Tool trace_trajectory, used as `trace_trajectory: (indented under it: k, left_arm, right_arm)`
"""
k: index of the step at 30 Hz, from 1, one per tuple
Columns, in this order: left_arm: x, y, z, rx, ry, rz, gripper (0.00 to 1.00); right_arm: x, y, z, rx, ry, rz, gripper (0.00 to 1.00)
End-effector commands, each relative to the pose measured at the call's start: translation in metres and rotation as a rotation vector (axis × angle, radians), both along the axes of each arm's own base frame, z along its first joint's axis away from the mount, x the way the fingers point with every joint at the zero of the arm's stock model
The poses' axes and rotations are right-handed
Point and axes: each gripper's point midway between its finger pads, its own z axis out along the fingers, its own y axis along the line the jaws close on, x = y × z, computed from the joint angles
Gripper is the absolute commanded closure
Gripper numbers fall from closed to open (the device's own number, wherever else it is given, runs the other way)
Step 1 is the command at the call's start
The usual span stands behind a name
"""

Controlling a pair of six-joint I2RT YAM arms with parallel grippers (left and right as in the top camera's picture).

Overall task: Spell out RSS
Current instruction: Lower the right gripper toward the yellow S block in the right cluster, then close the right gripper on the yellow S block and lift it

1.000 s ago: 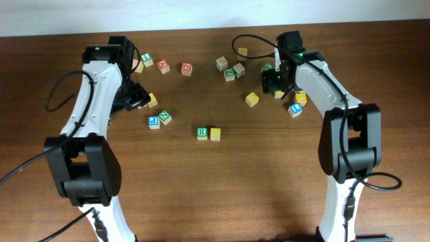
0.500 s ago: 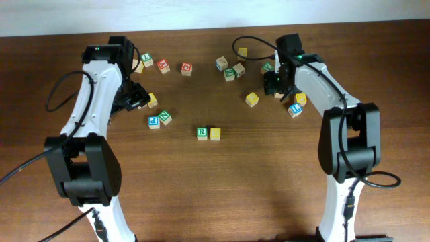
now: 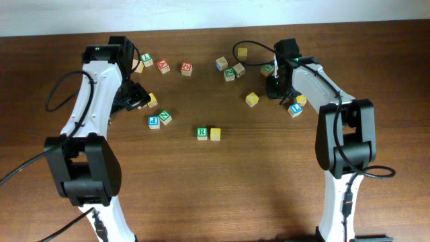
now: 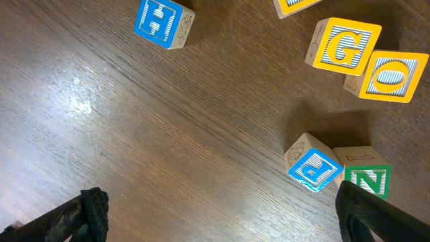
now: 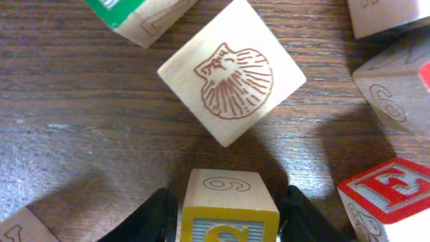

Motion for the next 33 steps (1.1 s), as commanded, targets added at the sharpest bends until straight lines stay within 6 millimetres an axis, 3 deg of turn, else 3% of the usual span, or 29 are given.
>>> trace_trajectory:
  k: [1,12,21,24,28,31,33]
  left_arm:
    - [-0.001,0.002,-0.005,0.005,0.014,0.007,0.01]
    - [-0.001,0.002,-0.005,0.005,0.014,0.007,0.01]
    - [-0.001,0.002,-0.005,0.005,0.014,0.007,0.01]
    - [-0.001,0.002,-0.005,0.005,0.014,0.007,0.01]
    - [-0.001,0.002,-0.005,0.005,0.014,0.007,0.01]
    - [-0.001,0.002,-0.005,0.005,0.014,0.007,0.01]
    - [-0.001,0.002,-0.005,0.005,0.014,0.007,0.01]
  right_arm:
    - [-0.006,-0.001,-0.005,0.003,0.024,-0.022,0.61]
    - [0.000,-0.001,0.017,0.007,-0.011,-0.023,0.74]
    - [0.000,0.000,0.043,0.005,0.005,-0.021,0.74]
    - [0.000,0.002,0.068,0.018,0.002,-0.022,0.74]
    - [-0.006,0.004,0.116,0.044,-0.036,-0.037,0.74]
    - [-0.022,0.011,0.142,0.108,-0.036,-0.065,0.75]
    - [-0.043,0.025,0.158,0.198,0.006,-0.051,0.75]
